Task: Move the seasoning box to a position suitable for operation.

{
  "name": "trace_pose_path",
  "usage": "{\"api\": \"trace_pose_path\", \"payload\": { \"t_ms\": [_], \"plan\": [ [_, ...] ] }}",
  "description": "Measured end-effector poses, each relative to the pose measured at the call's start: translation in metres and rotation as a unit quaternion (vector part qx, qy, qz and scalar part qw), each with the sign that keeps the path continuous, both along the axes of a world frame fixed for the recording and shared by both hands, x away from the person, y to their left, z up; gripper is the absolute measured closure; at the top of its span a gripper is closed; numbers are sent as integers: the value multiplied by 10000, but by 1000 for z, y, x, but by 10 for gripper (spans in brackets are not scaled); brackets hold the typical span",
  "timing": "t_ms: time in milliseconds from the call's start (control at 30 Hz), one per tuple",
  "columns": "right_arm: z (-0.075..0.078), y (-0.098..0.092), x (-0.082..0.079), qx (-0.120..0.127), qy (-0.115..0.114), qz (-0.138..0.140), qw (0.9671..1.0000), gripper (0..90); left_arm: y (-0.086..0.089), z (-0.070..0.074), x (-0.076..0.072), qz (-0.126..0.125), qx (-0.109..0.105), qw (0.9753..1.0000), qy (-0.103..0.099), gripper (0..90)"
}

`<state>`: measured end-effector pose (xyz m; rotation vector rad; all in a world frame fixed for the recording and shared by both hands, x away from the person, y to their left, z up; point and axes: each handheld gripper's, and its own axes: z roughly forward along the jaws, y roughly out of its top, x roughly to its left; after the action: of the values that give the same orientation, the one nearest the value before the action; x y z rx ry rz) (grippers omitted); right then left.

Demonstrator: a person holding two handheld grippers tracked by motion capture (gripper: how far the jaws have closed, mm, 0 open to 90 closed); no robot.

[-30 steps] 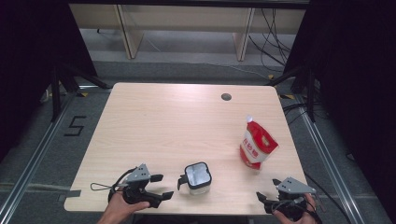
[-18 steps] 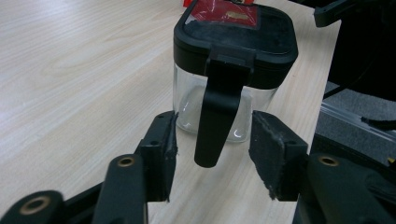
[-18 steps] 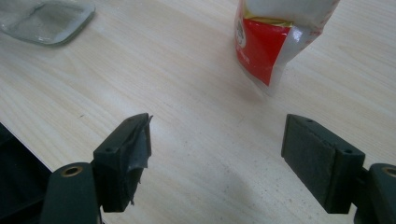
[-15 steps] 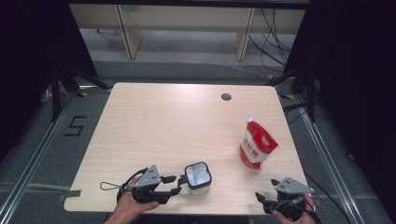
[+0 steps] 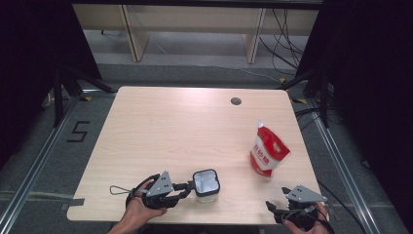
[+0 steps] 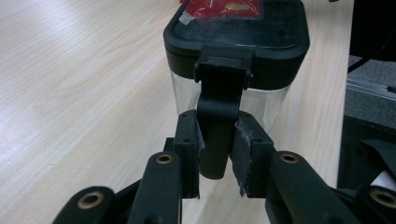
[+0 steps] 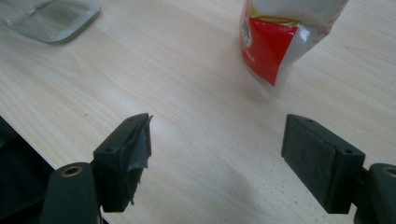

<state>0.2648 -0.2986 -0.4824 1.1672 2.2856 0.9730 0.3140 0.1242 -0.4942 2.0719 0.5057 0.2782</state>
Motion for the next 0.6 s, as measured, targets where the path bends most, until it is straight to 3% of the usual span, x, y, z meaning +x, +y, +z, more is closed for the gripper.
{"api": "trace_pose_path", "payload": {
  "t_ms": [67, 167, 200, 233, 267, 300, 333, 367, 400, 567, 600],
  "plan": [
    [-1, -1, 2, -115, -209, 136, 9996, 252, 1, 0, 3, -9, -1, 10000, -36, 725],
    [0, 0, 1, -53, -116, 85, 9999, 262, 3, -2, 10, -124, -91, 9999, -40, 725],
    [0, 1, 1, -56, -106, 80, 9999, 262, 5, -1, 17, -352, 70, 9987, -349, 726],
    [0, 1, 1, -53, -123, 83, 9999, 262, 6, 0, 21, -489, 128, 9975, -503, 727],
    [-1, 1, 1, -33, -96, 133, 9999, 263, 6, -1, 22, -517, 78, 9976, -454, 727],
    [-1, 2, 0, -14, -72, 103, 9999, 265, 6, 0, 26, -705, 91, 9963, -489, 728],
    [0, 2, 0, -21, -83, 89, 9999, 267, 6, 0, 28, -745, 148, 9952, -618, 728],
    [0, 2, 1, -34, -119, 125, 9998, 267, 5, 0, 27, -636, 107, 9965, -538, 728],
    [0, 4, -1, 22, -11, 31, 10000, 267, 5, 0, 27, -660, 142, 9962, -545, 728],
    [-1, 5, 1, -86, -112, 182, 9997, 281, 0, 0, 29, -954, 135, 9935, -607, 728],
    [-1, 5, 1, -60, -86, 215, 9997, 280, -1, 0, 27, -841, 98, 9949, -548, 728]
  ]
}}
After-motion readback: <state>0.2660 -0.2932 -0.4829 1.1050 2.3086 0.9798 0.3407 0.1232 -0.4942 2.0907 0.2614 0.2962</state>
